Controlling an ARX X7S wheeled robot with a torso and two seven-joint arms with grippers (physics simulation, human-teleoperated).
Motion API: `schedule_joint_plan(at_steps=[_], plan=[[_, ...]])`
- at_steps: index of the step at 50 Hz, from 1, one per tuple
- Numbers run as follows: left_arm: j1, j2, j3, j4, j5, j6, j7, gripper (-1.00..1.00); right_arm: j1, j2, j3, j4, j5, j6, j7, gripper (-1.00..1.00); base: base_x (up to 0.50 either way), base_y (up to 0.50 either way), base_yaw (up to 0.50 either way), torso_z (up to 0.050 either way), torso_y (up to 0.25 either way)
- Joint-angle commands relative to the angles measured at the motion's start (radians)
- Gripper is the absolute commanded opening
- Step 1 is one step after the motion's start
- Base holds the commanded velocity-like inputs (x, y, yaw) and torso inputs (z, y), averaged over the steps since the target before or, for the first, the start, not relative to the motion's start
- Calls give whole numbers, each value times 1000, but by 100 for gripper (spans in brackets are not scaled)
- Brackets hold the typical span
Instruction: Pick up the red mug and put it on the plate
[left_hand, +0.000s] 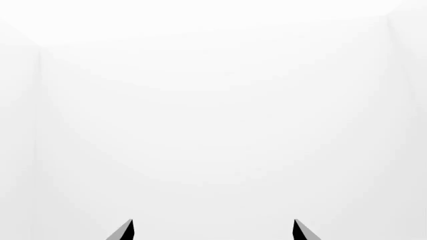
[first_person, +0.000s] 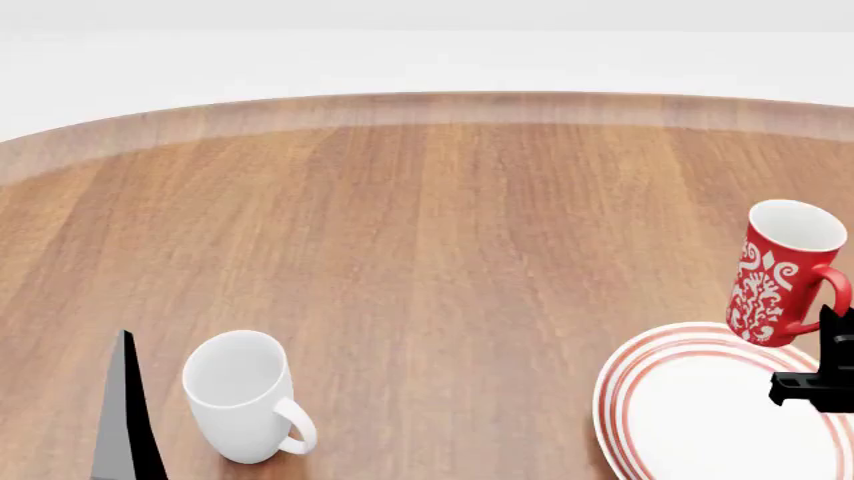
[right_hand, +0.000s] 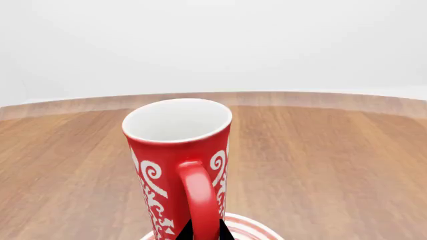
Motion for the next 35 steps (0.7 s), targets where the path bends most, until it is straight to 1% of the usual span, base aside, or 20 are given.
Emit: schedule_joint_plan(at_steps=[1, 7, 15, 21, 35], plan=[[-10, -2, 8, 14, -2, -21, -7, 100, 44, -54, 60, 189, -50, -77, -98, -100, 0, 0, 0, 0, 0], [-15, -2, 16, 13, -1, -25, -12, 100, 26, -59, 137, 190, -86, -72, -141, -100, 0, 0, 0, 0, 0], [-26, -12, 18, 18, -15, -32, -25, 100, 2, -75, 272, 190, -195, -78, -162, -100, 0, 0, 0, 0, 0], [-33, -22, 31, 18, -20, -31, -40, 100, -12, -90, 367, 190, -277, -129, -186, -100, 0, 0, 0, 0, 2], [-52, -50, 53, 11, -43, -22, -78, 100, -34, -116, 564, 190, -467, -184, -216, -100, 0, 0, 0, 0, 0]])
